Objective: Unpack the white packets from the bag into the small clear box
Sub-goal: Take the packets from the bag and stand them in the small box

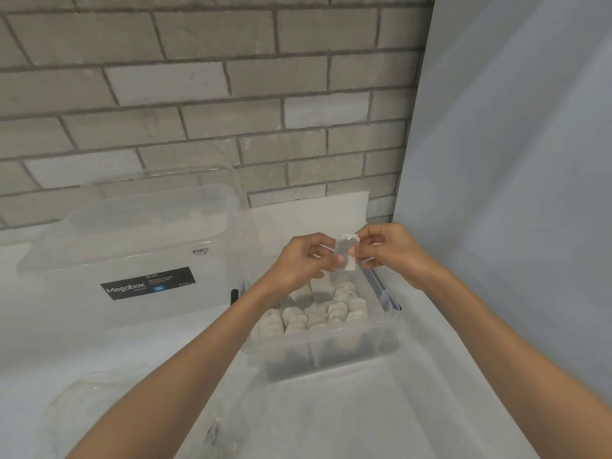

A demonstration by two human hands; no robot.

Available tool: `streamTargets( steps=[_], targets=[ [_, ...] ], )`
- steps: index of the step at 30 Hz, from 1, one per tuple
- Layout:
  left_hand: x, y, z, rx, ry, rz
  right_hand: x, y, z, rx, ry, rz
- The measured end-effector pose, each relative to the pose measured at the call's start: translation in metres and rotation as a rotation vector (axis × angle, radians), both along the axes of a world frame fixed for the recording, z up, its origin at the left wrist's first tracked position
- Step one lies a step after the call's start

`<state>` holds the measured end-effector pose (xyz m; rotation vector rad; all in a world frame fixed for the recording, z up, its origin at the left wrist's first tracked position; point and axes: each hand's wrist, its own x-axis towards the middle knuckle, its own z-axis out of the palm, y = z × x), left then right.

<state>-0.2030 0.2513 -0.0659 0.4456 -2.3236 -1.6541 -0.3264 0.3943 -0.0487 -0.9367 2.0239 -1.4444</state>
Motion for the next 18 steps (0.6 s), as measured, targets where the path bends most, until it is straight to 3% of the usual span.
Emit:
streamTargets(
  steps=[4, 10, 18],
  targets=[
    [0.000, -0.004, -0.003, -0.059, 0.027, 0.060, -0.001, -0.007, 0.012, 0.061, 0.164, 0.065],
    [0.004, -0.012, -0.005, -0.210, -0.012, 0.074, -0.001, -0.023, 0.017, 0.171, 0.571, 0.086],
    [0.016, -0.035, -0.013, -0.560, -0.242, 0.143, 0.010, -0.043, -0.006, 0.600, 0.921, 0.271]
  ],
)
